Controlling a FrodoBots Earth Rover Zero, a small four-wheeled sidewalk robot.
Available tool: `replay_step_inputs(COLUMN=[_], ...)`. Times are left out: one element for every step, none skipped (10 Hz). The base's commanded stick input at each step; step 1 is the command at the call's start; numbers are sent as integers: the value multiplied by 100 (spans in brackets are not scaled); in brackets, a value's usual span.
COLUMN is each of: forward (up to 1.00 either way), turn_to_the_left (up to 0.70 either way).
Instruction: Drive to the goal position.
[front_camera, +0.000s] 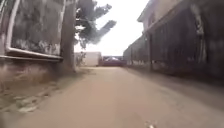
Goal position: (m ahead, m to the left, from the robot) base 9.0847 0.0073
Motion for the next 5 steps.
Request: replay_step_inputs(forward=[100, 100, 100, 100, 100], turn_to_the_left=[0, 0, 0, 0, 0])
